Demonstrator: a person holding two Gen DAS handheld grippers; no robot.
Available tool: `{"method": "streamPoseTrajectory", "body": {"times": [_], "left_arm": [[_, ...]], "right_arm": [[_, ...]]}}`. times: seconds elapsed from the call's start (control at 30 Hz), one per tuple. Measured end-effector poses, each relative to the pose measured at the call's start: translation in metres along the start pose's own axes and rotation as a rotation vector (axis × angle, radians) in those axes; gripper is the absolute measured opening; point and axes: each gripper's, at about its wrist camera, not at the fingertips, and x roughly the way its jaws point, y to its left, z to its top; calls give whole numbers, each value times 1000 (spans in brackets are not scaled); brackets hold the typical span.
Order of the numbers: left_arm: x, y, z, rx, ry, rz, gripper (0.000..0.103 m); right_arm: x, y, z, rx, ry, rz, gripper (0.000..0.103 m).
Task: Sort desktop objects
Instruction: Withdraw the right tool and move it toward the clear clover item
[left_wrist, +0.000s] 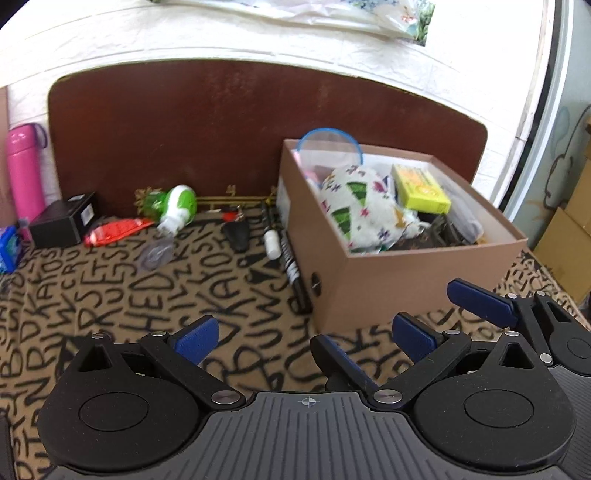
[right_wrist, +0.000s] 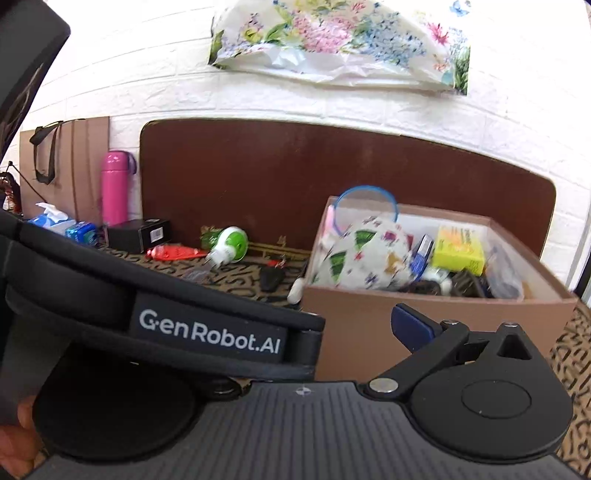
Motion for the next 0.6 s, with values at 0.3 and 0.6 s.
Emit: {"method": "streamPoseTrajectory", "body": {"times": [0.3, 0.6], "left_arm": [[-9, 23, -18, -3, 13, 66, 103], [-10, 54, -22, -50, 27, 91, 103]], "right_arm": [[7, 25, -12, 30, 54, 56, 103], [20, 48, -13, 39, 102, 83, 103]]}}
